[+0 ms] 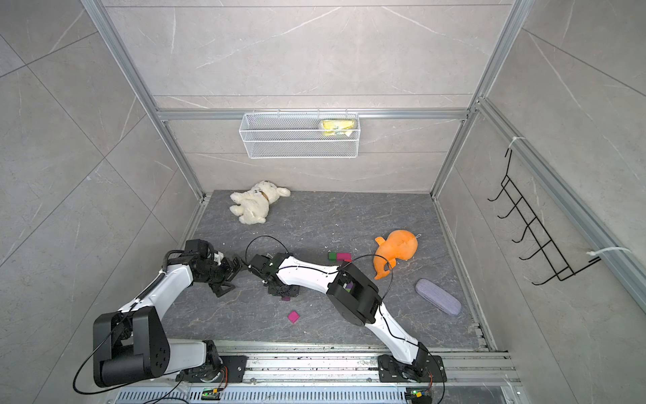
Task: Assemble the number 7 with building blocks
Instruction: Assemble the building block at the center of the board, then pick up the building block from the center of the board.
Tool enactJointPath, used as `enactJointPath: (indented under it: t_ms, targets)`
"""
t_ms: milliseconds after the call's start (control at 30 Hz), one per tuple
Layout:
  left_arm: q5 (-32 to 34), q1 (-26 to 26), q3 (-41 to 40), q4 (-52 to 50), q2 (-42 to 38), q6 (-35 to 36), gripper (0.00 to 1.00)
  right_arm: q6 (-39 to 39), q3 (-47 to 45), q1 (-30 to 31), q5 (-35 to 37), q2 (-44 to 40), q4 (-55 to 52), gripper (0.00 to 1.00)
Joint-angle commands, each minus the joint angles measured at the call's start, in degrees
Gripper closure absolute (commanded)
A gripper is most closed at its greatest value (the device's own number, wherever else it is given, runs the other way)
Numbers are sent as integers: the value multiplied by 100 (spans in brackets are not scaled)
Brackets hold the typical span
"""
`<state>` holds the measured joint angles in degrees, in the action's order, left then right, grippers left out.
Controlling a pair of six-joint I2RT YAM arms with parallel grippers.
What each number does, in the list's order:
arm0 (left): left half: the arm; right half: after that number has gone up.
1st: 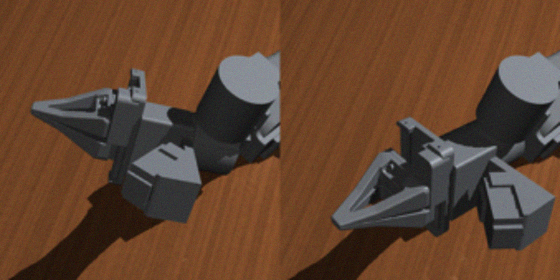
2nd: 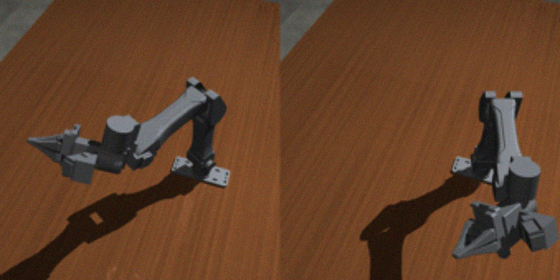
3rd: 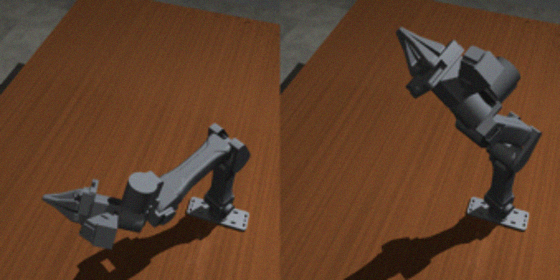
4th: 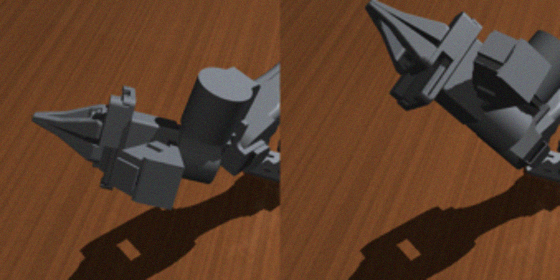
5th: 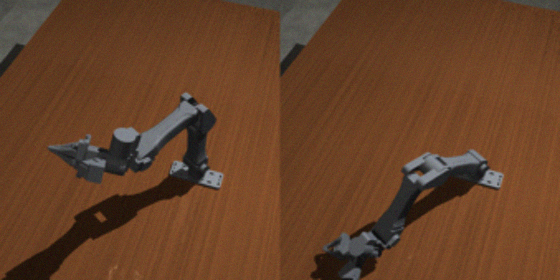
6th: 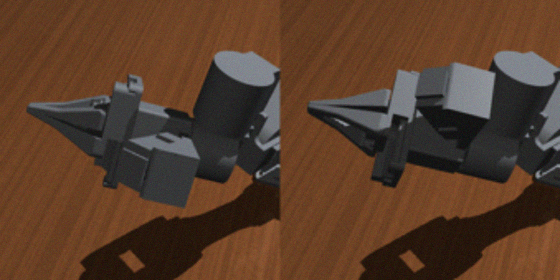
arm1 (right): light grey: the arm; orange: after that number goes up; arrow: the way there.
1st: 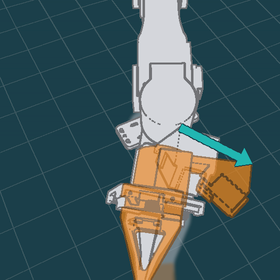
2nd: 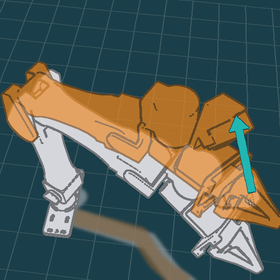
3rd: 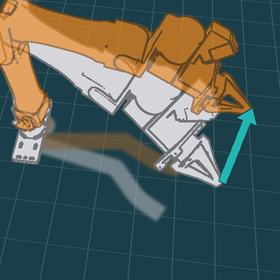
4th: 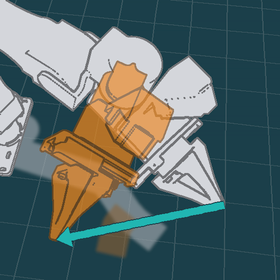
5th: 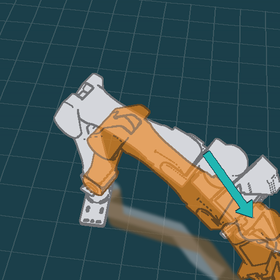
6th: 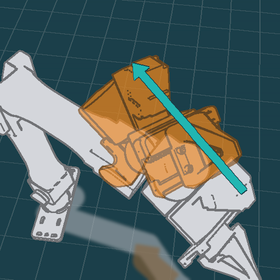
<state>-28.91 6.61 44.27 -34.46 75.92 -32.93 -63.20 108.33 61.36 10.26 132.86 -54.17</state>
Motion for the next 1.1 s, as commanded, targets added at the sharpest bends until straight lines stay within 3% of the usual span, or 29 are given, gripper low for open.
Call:
enactJointPath:
  t_ms: [0, 367, 667, 767, 933, 1067]
  targets:
    - [-21, -31, 25, -87, -69, 115, 0, 105, -40, -54, 72, 167, -120, 56]
    - [68, -28, 29, -123, -119, 117, 0, 444, 222, 72, 223, -29, 45, 46]
    - [225, -33, 29, -187, -227, 133, 0, 1973, 572, 637, 722, -651, -93, 37]
    - [242, -35, 21, -194, -259, 138, 0, 2029, -130, 694, 696, -1164, 1, 37]
    - [306, -78, 20, -184, -264, 154, 0, 1961, -2307, 745, 490, -2439, 975, 42]
    - [315, -105, 38, -213, -217, 172, 0, 2602, -3686, 757, -7, -3323, 2051, 44]
